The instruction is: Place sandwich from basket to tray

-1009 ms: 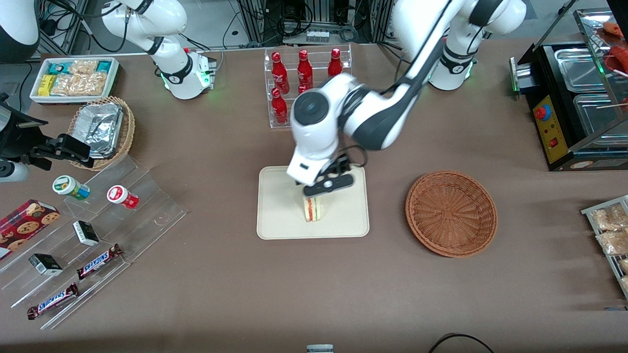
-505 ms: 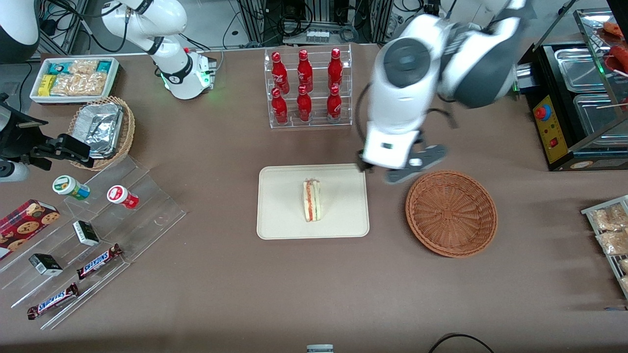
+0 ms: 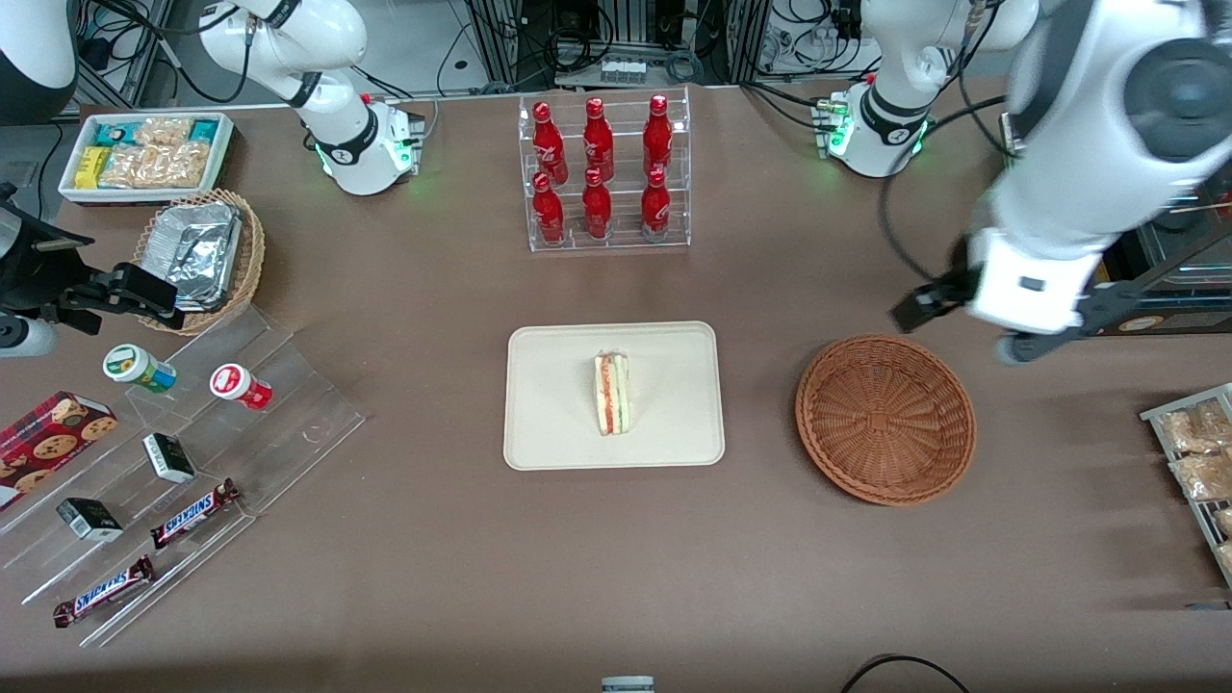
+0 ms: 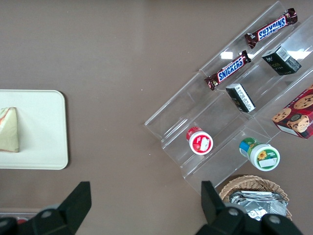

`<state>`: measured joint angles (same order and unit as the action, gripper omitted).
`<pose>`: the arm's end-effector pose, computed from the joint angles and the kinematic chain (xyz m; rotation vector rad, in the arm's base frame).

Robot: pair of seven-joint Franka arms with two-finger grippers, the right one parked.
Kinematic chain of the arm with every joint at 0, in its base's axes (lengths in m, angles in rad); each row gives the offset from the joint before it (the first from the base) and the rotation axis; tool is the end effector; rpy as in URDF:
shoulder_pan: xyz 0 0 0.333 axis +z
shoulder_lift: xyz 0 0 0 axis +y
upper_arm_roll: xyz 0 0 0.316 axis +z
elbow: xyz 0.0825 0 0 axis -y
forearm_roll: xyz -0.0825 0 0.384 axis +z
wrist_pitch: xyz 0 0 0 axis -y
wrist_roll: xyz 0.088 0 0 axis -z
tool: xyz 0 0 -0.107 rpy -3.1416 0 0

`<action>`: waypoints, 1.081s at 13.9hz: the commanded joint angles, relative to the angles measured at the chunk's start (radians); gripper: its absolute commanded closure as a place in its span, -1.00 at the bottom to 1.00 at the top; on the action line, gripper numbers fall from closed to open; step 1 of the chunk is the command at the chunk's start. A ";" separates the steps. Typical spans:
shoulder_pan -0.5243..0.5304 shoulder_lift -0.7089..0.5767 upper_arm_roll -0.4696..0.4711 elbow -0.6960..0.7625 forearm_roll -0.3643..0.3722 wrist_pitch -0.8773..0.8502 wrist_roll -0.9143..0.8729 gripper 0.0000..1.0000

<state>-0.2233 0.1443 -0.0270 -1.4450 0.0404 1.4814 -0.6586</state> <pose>0.5716 -0.1401 0.5935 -2.9950 -0.6224 0.1238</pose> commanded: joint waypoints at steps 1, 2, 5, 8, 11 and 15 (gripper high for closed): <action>0.100 -0.098 -0.013 -0.109 -0.016 0.000 0.162 -1.00; 0.133 -0.123 -0.013 -0.138 -0.019 0.002 0.235 -1.00; 0.212 -0.169 0.013 -0.170 -0.056 -0.001 0.446 -1.00; 0.216 -0.245 0.073 -0.262 -0.056 0.014 0.580 -1.00; 0.240 -0.264 0.081 -0.284 -0.086 0.042 0.649 -1.00; 0.240 -0.224 0.052 -0.200 -0.091 0.023 0.587 -1.00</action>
<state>0.0041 -0.0924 0.0514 -1.6897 -0.0368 1.5093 -0.0376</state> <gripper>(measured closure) 0.000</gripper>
